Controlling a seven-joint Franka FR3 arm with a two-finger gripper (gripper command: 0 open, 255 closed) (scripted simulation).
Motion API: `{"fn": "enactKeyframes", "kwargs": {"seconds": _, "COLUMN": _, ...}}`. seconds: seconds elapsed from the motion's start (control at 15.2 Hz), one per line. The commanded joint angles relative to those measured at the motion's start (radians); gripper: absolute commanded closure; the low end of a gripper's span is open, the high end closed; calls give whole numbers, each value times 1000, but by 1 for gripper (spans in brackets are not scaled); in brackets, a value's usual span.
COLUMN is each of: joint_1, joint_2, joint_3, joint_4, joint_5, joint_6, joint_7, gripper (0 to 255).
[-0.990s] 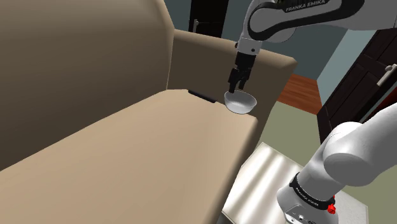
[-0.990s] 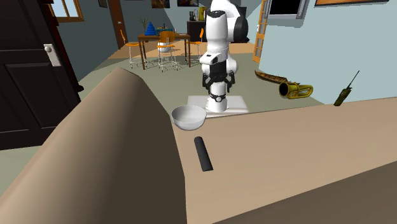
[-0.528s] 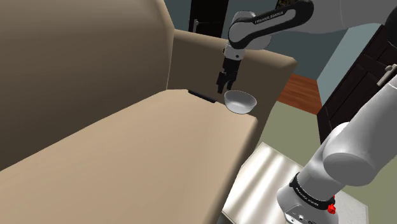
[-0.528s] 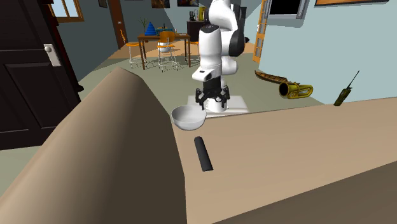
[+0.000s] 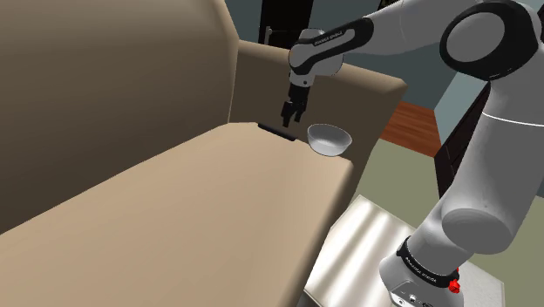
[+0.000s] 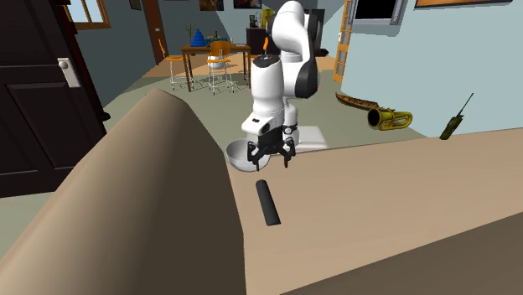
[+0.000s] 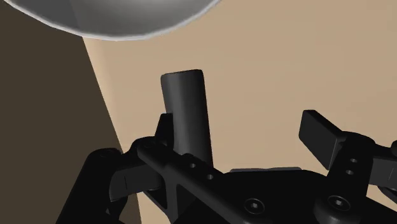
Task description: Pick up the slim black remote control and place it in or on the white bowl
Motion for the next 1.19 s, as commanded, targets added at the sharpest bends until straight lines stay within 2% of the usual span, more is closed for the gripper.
{"fn": "enactKeyframes", "kwargs": {"seconds": 0.0, "joint_1": -12, "joint_2": 75, "joint_3": -1, "joint_4": 74, "joint_5": 10, "joint_6": 4, "joint_7": -26, "gripper": 0}}
{"fn": "enactKeyframes", "kwargs": {"seconds": 0.2, "joint_1": -29, "joint_2": 196, "joint_3": 3, "joint_4": 207, "joint_5": 25, "joint_6": -3, "joint_7": -53, "gripper": 0}}
{"fn": "enactKeyframes", "kwargs": {"seconds": 0.26, "joint_1": -31, "joint_2": 206, "joint_3": 4, "joint_4": 219, "joint_5": 26, "joint_6": -4, "joint_7": -55, "gripper": 0}}
{"fn": "enactKeyframes", "kwargs": {"seconds": 0.73, "joint_1": -31, "joint_2": 247, "joint_3": 10, "joint_4": 176, "joint_5": 37, "joint_6": 80, "joint_7": -62, "gripper": 0}}
{"fn": "enactKeyframes", "kwargs": {"seconds": 1.12, "joint_1": -31, "joint_2": 247, "joint_3": 10, "joint_4": 176, "joint_5": 37, "joint_6": 80, "joint_7": -62, "gripper": 0}}
